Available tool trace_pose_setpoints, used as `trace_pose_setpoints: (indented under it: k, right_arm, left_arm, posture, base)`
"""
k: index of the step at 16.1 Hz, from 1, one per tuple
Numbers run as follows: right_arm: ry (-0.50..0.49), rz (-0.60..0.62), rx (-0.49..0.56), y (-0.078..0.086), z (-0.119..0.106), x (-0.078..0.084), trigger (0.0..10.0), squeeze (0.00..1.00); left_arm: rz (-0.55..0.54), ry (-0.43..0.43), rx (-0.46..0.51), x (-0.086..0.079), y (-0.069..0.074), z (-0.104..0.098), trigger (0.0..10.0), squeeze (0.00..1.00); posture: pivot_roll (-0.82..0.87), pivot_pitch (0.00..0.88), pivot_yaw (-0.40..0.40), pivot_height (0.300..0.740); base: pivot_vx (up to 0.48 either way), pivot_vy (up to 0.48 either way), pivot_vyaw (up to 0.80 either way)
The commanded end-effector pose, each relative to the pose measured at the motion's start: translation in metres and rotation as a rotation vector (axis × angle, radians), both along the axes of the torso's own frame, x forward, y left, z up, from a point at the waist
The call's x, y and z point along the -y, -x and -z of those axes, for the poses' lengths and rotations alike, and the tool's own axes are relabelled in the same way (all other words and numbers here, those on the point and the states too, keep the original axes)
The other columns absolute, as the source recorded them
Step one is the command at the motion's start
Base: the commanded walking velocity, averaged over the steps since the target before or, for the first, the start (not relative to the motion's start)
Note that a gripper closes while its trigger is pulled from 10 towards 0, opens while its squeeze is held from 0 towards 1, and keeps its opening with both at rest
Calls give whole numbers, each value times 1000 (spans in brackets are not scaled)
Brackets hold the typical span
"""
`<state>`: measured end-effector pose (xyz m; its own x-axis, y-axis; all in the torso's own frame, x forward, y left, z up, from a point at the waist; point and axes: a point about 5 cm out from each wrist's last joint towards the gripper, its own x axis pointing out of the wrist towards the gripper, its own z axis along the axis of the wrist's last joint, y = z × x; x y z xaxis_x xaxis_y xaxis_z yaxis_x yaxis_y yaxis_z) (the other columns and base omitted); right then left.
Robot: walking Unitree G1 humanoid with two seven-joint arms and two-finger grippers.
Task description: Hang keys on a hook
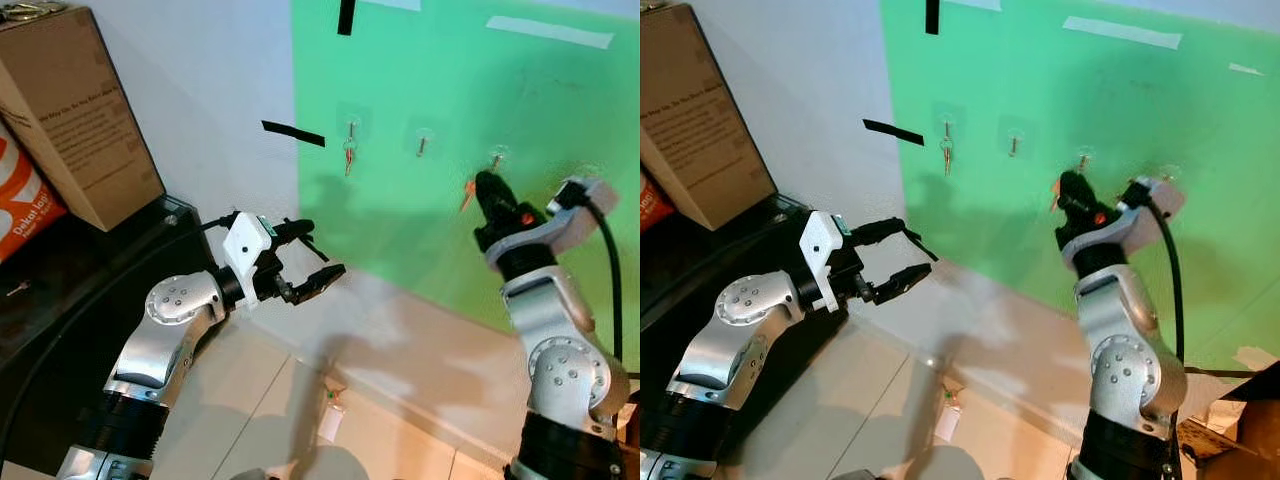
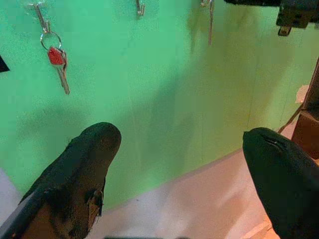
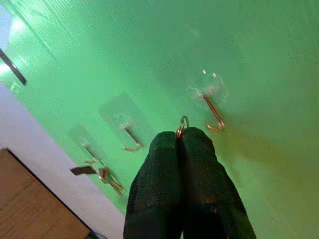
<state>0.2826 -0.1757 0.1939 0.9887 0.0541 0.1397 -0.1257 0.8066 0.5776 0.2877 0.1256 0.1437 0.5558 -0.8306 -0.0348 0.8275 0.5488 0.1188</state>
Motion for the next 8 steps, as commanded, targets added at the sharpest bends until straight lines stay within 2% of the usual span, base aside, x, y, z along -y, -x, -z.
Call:
trace_pose_setpoints:
  k: [1, 4, 8]
  right_arm:
    - [-10, 6, 16, -1, -5, 3, 10000, 0]
    - [-26, 27, 4, -5, -5, 7, 10000, 0]
    - [-54, 102, -67, -9, 3, 17, 10000, 0]
  left_arm:
    - [14, -8, 18, 2, 0, -5, 10000, 39]
    - [19, -10, 18, 2, 0, -6, 10000, 39]
    - [25, -11, 16, 3, 1, -6, 10000, 39]
  posture:
    - [-97, 0, 7, 740]
    - [-98, 0, 9, 740]
    - [-96, 0, 4, 740]
  base:
    - [0, 0, 0]
    - [0, 0, 0]
    - [0, 0, 0]
